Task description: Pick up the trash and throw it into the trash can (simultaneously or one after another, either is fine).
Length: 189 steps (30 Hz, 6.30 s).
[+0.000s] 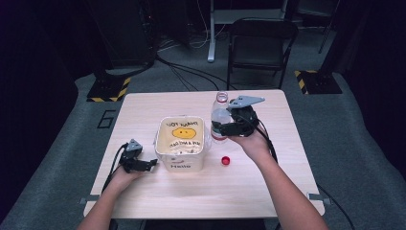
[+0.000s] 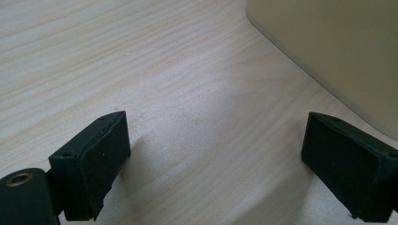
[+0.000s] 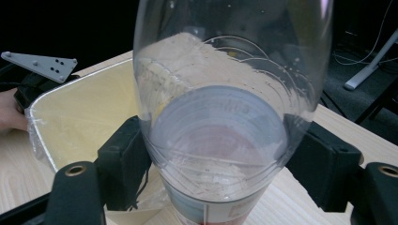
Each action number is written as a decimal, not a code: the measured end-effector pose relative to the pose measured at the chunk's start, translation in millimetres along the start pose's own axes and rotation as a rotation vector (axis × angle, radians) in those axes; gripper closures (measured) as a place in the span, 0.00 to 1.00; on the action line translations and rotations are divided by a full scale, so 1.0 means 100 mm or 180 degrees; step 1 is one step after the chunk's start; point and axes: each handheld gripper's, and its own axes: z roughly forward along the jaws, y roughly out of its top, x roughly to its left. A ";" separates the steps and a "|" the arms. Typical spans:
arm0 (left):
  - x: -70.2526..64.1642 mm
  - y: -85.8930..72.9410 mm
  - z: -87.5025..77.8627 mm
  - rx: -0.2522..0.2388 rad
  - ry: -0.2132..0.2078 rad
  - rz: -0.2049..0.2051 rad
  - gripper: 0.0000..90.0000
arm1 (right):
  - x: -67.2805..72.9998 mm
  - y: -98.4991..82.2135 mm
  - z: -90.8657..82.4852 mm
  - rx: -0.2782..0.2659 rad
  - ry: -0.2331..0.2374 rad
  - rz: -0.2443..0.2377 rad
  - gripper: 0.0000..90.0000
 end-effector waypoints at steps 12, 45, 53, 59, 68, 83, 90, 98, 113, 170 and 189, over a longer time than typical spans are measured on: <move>0.00 0.00 0.00 -0.0002 0.0002 -0.0002 0.09 | 0.04 0.16 -0.09 -0.0044 0.0038 -0.0055 0.28; 0.00 0.00 0.00 -0.0011 0.0005 0.0010 0.09 | 0.08 0.49 -0.11 -0.0169 0.0135 -0.0067 0.29; 0.00 0.00 0.00 -0.0013 0.0004 -0.0006 0.09 | 0.11 0.56 -0.09 -0.0193 0.0170 -0.0104 0.29; 0.00 0.00 0.00 -0.0008 0.0002 0.0006 0.09 | 0.16 0.64 -0.07 -0.0226 0.0213 -0.0129 0.29; 0.00 0.00 0.00 -0.0016 0.0007 0.0000 0.09 | 0.22 0.70 -0.01 -0.0243 0.0271 -0.0139 0.29; 0.00 0.00 0.00 -0.0022 0.0006 -0.0009 0.09 | 0.33 0.73 0.16 -0.0264 0.0366 -0.0127 0.29; 0.00 0.00 0.00 -0.0020 0.0006 -0.0003 0.09 | 0.39 0.75 0.24 -0.0275 0.0403 -0.0155 0.29; 0.00 0.00 0.00 -0.0027 0.0007 -0.0011 0.09 | 0.45 0.75 0.32 -0.0252 0.0437 -0.0194 0.29; 0.00 0.00 0.00 -0.0018 -0.0004 -0.0017 0.09 | 0.50 0.67 0.48 -0.0212 0.0442 -0.0205 0.29; 0.00 0.00 0.00 -0.0005 -0.0010 -0.0008 0.09 | 0.43 0.14 1.08 0.0154 0.0142 -0.0196 0.28; 0.00 0.00 0.00 -0.0006 -0.0008 -0.0009 0.09 | 0.45 -0.02 1.15 0.0272 0.0136 -0.0224 0.28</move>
